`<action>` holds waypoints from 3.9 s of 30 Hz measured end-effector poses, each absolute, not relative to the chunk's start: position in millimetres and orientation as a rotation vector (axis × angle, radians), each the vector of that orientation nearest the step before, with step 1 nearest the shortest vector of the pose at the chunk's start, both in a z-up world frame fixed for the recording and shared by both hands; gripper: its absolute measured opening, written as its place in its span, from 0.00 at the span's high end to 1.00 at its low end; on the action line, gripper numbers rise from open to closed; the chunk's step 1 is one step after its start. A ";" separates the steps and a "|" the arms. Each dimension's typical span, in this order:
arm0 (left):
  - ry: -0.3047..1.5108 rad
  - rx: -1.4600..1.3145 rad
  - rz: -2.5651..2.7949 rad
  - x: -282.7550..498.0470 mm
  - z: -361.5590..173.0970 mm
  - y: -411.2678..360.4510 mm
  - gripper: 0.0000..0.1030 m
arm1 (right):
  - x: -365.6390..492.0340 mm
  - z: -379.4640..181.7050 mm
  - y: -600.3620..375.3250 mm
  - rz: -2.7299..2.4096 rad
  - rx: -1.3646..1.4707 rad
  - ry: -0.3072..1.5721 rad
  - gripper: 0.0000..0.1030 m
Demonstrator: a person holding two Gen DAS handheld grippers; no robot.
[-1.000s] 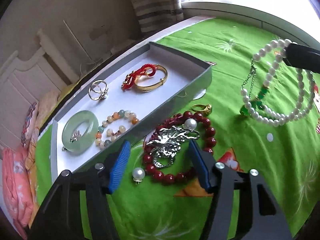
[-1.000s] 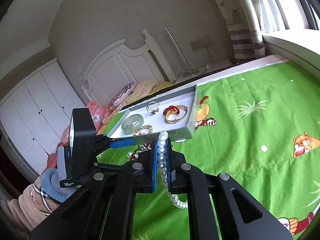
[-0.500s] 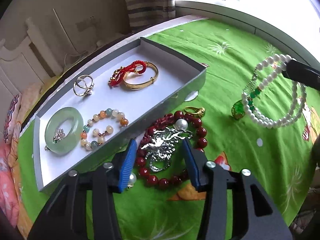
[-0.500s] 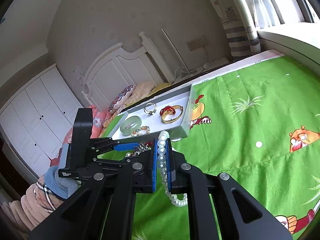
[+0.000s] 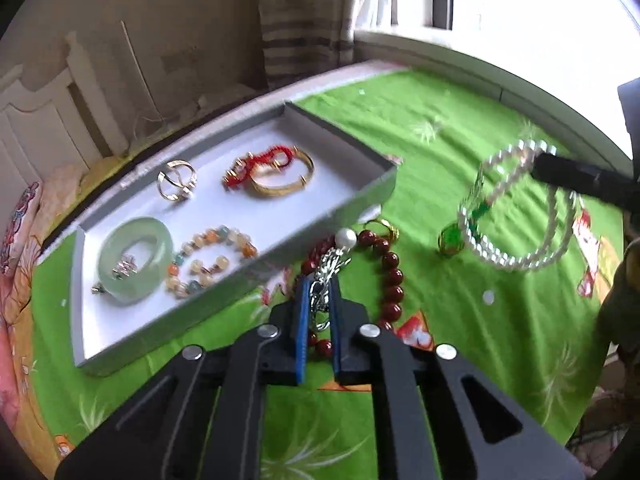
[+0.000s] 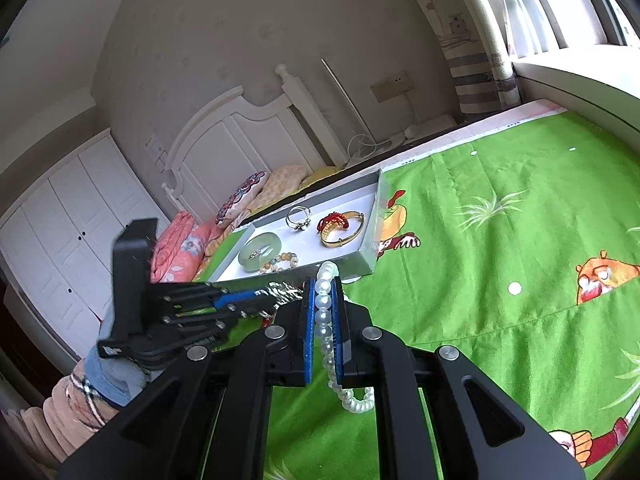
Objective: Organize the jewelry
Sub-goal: 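Grasp the silver pendant with the left tool while the right tool holds the pearls, then carry the silver pendant and pearl necklace into the tray and open both tools, then move both open tools back over the remaining jewelry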
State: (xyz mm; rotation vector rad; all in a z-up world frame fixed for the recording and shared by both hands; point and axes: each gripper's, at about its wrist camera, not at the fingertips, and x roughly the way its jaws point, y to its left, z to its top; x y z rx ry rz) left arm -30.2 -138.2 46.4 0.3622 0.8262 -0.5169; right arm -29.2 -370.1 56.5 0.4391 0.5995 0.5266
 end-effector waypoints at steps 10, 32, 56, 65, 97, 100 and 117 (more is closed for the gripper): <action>0.812 0.333 -0.537 -31.9 50.0 -136.9 0.92 | -29.1 56.8 -369.1 0.524 0.437 0.599 0.92; 0.705 0.330 -0.503 -33.5 103.0 -121.7 0.92 | -17.2 109.4 -345.9 0.535 0.320 0.504 0.92; 0.743 0.268 -0.319 42.4 89.0 -100.4 0.92 | 80.8 109.7 -269.2 0.603 0.208 0.573 0.92; 0.753 0.242 -0.239 71.6 76.5 -98.9 0.92 | 107.0 79.5 -264.1 0.635 0.270 0.672 0.91; 0.815 0.130 -0.021 -59.9 35.0 -33.7 0.03 | 27.0 46.4 -316.6 0.298 0.033 0.797 0.45; 0.794 0.107 -0.037 -63.5 35.9 -30.7 0.03 | 27.4 36.9 -295.9 0.314 -0.060 0.839 0.47; 0.817 0.011 -0.108 -57.5 34.6 -20.6 0.03 | 41.1 25.3 -254.7 0.310 -0.194 0.887 0.54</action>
